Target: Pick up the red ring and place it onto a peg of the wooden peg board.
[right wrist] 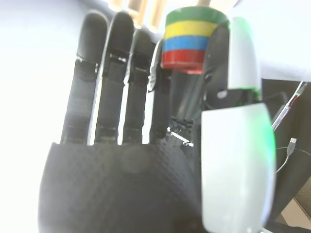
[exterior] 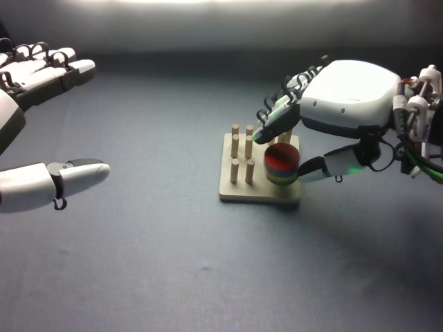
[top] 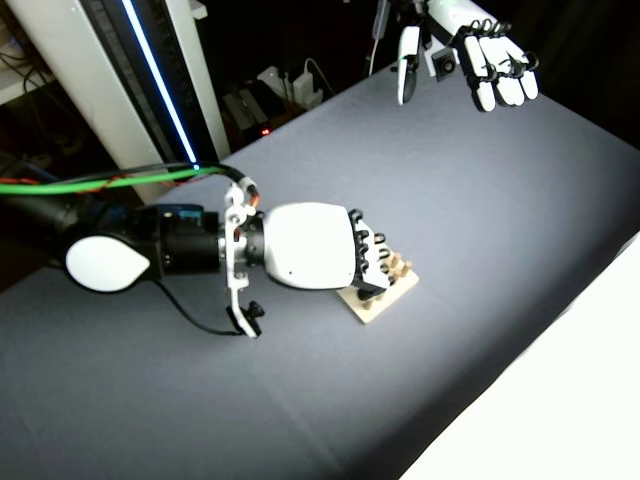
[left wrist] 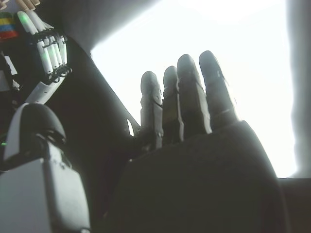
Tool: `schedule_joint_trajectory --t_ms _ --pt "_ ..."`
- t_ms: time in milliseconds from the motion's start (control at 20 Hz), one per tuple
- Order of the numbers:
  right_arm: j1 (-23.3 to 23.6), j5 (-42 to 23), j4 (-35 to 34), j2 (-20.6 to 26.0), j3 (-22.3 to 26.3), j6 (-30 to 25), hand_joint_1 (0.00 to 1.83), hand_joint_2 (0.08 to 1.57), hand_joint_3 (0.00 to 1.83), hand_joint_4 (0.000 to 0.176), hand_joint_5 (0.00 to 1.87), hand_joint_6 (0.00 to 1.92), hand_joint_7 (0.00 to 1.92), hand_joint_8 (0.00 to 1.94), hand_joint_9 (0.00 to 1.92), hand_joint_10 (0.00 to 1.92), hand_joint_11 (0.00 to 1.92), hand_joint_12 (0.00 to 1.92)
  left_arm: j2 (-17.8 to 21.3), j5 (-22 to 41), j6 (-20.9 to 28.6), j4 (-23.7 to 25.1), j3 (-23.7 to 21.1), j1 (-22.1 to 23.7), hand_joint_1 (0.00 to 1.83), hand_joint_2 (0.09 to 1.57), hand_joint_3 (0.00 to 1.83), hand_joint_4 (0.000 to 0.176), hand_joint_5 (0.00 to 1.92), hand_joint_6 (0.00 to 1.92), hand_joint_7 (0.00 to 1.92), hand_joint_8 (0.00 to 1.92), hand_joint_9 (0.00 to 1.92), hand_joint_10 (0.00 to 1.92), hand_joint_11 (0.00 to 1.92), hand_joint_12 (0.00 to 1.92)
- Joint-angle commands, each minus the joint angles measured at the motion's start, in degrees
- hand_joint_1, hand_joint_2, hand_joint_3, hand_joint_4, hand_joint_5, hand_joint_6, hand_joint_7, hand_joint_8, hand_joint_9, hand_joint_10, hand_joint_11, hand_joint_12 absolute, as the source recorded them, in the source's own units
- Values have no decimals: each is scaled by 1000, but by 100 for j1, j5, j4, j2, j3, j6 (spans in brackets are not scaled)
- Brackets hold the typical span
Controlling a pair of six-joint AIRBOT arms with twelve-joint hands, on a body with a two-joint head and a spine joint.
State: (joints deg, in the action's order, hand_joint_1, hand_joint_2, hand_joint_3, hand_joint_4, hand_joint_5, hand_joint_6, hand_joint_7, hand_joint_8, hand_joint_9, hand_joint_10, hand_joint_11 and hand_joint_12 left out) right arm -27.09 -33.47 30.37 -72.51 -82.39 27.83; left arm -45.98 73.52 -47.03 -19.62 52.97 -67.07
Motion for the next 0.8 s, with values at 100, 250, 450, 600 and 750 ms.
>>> schedule_joint_trajectory --t_ms 100,250,450,600,750 --pt "43 -634 -219 47 39 -10 1111 1010 5 28 719 0 652 0 667 293 336 1194 -7 753 44 19 35 40 550 1011 0 6 331 1 242 2 204 4 0 408" --pt "-98 -1107 -544 322 211 -10 1075 1021 1 13 657 0 581 0 592 220 323 1101 -9 871 123 1 27 3 558 1017 1 11 318 2 220 5 191 3 0 395" --pt "-886 -2672 -1629 1076 717 10 977 978 1 0 545 2 551 5 547 23 128 1156 0 1293 230 -13 -64 -124 653 1011 0 61 305 0 195 1 192 2 0 722" --pt "-1565 -4087 -2373 1457 1165 28 962 1073 19 0 501 1 549 3 556 13 159 875 1 1705 547 124 -80 -140 719 1051 4 100 181 1 118 4 73 5 0 279" --pt "-2206 -5309 -3008 1493 1375 29 605 1296 6 0 478 2 615 8 675 27 220 902 -20 2248 756 163 -89 -140 648 1096 3 130 33 0 41 0 46 1 0 243"
